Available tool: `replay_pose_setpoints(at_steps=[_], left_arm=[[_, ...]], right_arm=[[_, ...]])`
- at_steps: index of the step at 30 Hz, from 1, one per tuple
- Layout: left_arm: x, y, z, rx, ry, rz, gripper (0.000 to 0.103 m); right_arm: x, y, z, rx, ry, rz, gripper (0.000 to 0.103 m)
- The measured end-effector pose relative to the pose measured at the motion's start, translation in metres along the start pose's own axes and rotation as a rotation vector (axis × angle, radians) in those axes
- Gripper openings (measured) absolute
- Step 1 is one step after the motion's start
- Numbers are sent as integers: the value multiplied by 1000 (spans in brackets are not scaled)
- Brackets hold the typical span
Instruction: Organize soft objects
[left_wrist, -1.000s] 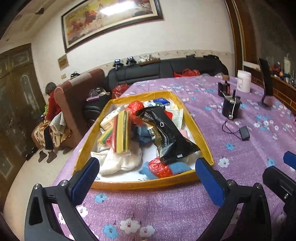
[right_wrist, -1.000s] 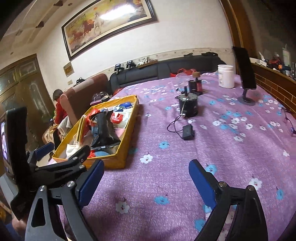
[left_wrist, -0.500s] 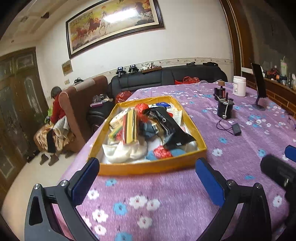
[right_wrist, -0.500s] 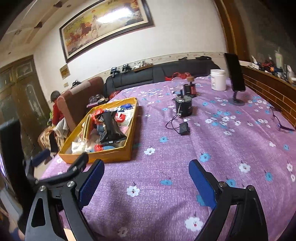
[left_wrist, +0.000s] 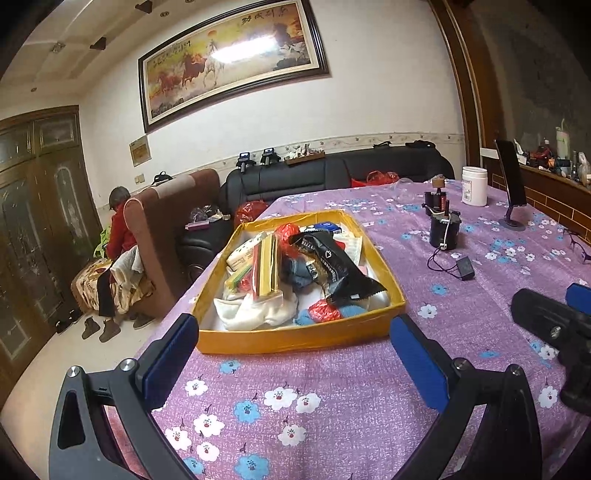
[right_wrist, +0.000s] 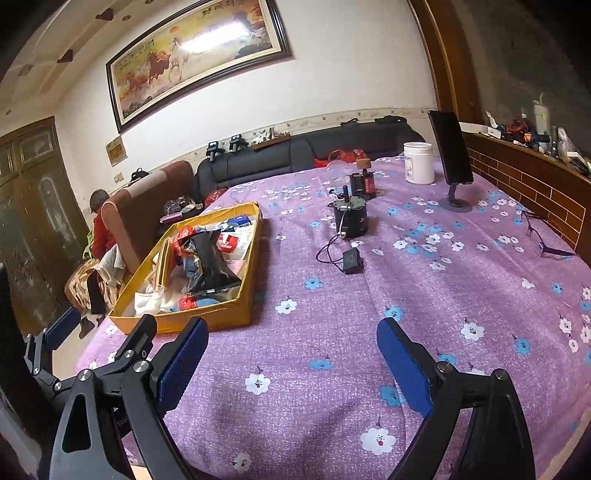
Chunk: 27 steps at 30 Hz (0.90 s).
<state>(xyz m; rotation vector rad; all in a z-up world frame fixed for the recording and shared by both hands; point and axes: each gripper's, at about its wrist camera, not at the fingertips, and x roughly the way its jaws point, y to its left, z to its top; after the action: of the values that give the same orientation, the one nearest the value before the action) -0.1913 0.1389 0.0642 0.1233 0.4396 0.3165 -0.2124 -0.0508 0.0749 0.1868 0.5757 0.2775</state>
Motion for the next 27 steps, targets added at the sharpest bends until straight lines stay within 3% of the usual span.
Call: replay_pose_setpoints(at_steps=[27], left_arm=[[6,10,-7,-9,0,27,103]], right_arm=[[7,10,-6,-29,35,8,95]])
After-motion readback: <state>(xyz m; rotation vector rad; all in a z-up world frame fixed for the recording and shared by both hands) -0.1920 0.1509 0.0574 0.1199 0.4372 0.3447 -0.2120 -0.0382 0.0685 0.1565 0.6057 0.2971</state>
